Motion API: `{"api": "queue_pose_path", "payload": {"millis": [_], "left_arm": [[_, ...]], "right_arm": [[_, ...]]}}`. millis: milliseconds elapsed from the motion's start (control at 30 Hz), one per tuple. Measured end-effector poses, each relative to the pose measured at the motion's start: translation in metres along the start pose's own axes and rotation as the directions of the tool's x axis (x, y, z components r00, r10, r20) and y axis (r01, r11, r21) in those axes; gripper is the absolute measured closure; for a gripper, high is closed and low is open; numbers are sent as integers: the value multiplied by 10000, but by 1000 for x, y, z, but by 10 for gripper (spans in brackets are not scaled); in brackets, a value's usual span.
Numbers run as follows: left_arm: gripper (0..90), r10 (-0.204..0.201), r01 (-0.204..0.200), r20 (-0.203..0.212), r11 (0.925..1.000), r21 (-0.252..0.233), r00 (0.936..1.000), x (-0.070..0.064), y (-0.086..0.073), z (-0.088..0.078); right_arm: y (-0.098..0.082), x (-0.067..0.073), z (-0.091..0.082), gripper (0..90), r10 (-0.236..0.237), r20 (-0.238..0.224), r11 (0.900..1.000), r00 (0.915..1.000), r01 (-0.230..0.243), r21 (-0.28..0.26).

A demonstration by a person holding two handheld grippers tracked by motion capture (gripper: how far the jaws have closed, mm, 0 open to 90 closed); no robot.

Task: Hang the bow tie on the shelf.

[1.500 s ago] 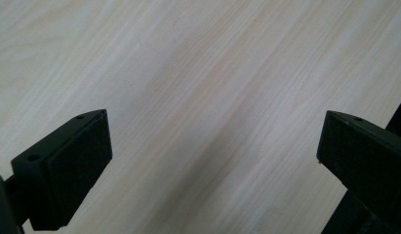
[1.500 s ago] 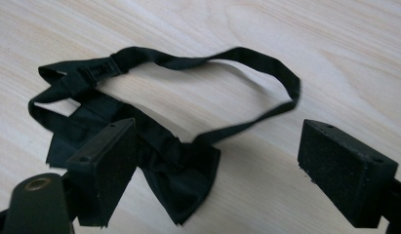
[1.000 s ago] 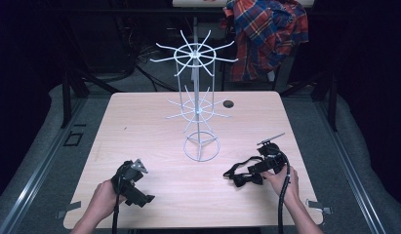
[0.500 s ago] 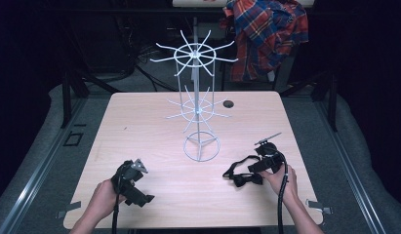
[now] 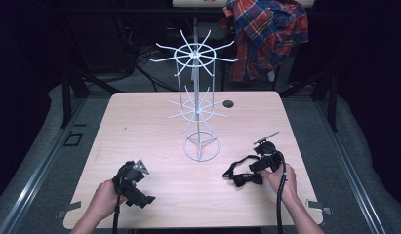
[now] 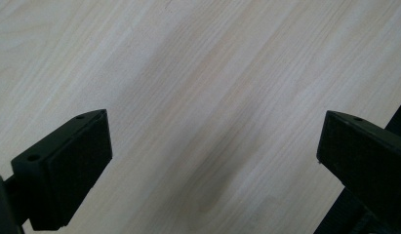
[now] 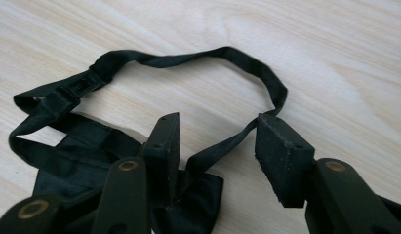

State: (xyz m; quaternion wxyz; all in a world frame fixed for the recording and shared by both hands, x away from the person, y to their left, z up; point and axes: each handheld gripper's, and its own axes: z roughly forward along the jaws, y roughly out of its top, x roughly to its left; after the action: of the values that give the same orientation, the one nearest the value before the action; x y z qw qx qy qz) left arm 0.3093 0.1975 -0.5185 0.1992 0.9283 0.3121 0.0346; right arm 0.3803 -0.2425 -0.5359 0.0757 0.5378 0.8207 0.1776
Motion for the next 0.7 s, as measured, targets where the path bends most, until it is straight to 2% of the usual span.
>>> {"api": "queue_pose_path", "payload": {"millis": [33, 133, 167, 300, 500, 533, 633, 700], "left_arm": [[0, 0, 0, -2, 10000, 8, 10000, 0, 0, 0], [0, 45, -45, -8, 10000, -2, 10000, 0, 0, -1], [0, 81, -81, -24, 10000, 7, 10000, 0, 0, -1], [0, 78, -78, -23, 10000, 28, 10000, -1, 0, -1], [0, 65, -65, -58, 10000, 62, 10000, -2, 0, -1], [0, 71, -71, -48, 9999, 73, 10000, -2, 0, -1], [0, 89, -88, -37, 9999, 134, 10000, -2, 1, 0], [0, 117, -115, -84, 9997, 237, 9999, -2, 1, 1]], "right_arm": [[0, 0, -1, 518, 21, 98, 10000, 9999, -21, -78], [-1, -3, -4, 494, 311, -70, 9994, 9995, -312, -147], [-1, -4, -7, 488, 440, -281, 9988, 9986, -446, -199], [-2, -6, -11, 489, 667, -301, 9968, 9973, -679, -430], [-5, -10, -5, 504, 1018, -325, 9948, 9943, -1016, 92], [-5, -11, -2, 515, 1056, -539, 9943, 9929, -1047, 208], [-5, -10, 1, 553, 944, -730, 9950, 9929, -916, 408], [-5, -9, 0, 572, 806, -608, 9958, 9949, -777, 494]]}}
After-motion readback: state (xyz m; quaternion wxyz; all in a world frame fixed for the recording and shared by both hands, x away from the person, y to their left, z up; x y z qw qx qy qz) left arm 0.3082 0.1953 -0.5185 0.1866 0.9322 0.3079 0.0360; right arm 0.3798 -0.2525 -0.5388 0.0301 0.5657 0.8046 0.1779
